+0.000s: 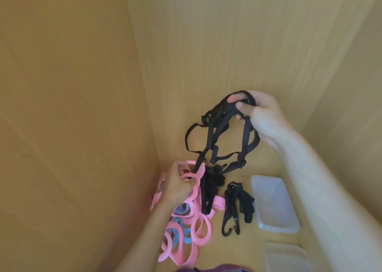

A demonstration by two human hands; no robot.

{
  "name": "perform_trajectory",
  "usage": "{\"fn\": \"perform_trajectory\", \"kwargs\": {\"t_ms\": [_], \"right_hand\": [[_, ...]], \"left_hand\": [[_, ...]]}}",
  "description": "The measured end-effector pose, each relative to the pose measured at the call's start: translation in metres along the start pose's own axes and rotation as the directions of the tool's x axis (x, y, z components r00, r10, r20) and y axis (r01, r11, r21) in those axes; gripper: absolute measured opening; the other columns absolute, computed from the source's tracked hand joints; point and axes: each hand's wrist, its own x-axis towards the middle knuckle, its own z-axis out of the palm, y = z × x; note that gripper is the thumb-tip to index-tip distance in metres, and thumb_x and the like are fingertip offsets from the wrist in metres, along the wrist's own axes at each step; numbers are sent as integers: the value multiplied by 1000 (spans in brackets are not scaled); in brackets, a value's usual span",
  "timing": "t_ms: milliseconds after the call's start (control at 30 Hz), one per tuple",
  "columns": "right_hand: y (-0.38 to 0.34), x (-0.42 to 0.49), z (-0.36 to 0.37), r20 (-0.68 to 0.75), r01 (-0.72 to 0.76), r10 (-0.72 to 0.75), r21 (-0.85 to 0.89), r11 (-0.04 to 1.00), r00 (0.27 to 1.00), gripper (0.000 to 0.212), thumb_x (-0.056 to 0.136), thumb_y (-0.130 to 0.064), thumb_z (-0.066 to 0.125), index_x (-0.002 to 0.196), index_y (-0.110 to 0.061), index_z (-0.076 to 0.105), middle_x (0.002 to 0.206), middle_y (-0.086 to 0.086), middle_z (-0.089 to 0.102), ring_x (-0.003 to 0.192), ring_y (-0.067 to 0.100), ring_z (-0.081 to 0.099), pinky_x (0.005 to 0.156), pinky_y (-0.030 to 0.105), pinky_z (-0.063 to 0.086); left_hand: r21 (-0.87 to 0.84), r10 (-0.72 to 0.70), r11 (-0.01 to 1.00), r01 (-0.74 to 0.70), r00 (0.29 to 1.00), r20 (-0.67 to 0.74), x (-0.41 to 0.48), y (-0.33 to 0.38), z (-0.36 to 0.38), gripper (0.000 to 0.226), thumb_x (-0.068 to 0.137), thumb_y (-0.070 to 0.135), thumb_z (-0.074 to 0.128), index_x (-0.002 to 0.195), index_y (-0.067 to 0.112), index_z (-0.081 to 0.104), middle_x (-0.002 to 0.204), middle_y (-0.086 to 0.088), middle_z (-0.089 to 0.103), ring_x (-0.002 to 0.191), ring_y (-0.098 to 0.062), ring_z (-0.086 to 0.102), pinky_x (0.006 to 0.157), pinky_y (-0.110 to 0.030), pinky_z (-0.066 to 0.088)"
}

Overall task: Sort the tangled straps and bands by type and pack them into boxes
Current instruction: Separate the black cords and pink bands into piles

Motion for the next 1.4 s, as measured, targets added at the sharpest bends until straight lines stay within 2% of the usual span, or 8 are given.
{"fn": "perform_trajectory", "kwargs": {"t_ms": [367, 500, 600, 700, 800, 1000, 1233, 1400], "right_hand": [[-13, -8, -28, -53, 36, -32, 71, 997, 998, 34, 99, 1, 52, 89, -21, 76, 81, -2, 73, 63, 14, 55, 56, 21, 46], [-8, -11, -28, -60, -4, 9, 85, 996, 998, 33, 99, 2, 51, 90, -19, 75, 76, -4, 72, 60, 13, 55, 54, 20, 46], [-2, -14, -25, -49, -37, 40, 59, 998, 998, 32, 100, 2, 51, 91, -18, 74, 75, -6, 72, 60, 11, 55, 56, 21, 46], [-1, -16, -24, -55, -41, 43, 43, 998, 998, 32, 100, 3, 50, 91, -17, 73, 73, -7, 71, 59, 11, 55, 56, 21, 46], [-3, -18, -24, -59, -31, 33, 41, 999, 998, 32, 100, 3, 50, 91, -17, 73, 73, -6, 71, 59, 11, 55, 56, 21, 46], [-4, -28, -24, -34, -25, 28, 96, 995, 999, 31, 99, 3, 51, 90, -16, 74, 75, -1, 70, 58, 11, 54, 52, 20, 44], [-3, -37, -27, -78, -44, 59, 191, 981, 995, 27, 97, 2, 52, 85, -9, 74, 70, 1, 62, 53, 14, 44, 43, 21, 33], [3, -54, -29, -77, -89, 111, 255, 963, 991, 27, 96, 6, 49, 84, -3, 72, 63, -1, 58, 49, 13, 40, 40, 21, 29]], "left_hand": [[-99, 143, 986, -132, 982, 122, 8, 14, 24, 71, 87, -9, 56, 132, 45, 44, 94, 16, 67, 62, 2, 61, 57, -12, 46], [-81, 93, 994, -78, 974, 207, 5, 13, 34, 46, 95, -5, 57, 116, 35, 62, 108, 8, 65, 92, -7, 65, 72, -11, 50], [145, 110, 977, -154, 956, 271, 7, 3, 42, 33, 93, 0, 61, 108, 29, 69, 117, 7, 61, 106, -12, 62, 86, -12, 50], [434, 109, 864, -256, 936, 336, 11, -10, 47, 31, 89, 14, 68, 119, 22, 70, 127, -2, 59, 113, -20, 59, 99, -34, 51], [687, 47, 656, -313, 925, 377, 11, -25, 51, 41, 87, 25, 66, 129, 26, 64, 136, -2, 50, 122, -24, 50, 103, -37, 47], [831, 32, 419, -366, 921, 389, 14, -41, 57, 58, 88, 32, 66, 142, 34, 43, 137, -6, 48, 126, -29, 44, 104, -42, 36], [798, 186, 451, -400, 916, 354, 20, -30, 50, 36, 84, 9, 59, 118, 21, 64, 112, -6, 64, 110, -28, 56, 82, -34, 41], [602, 296, 747, -282, 952, 78, 22, -23, 23, 28, 80, 6, 58, 98, 26, 64, 94, 2, 64, 89, -21, 58, 76, -36, 48]]}}
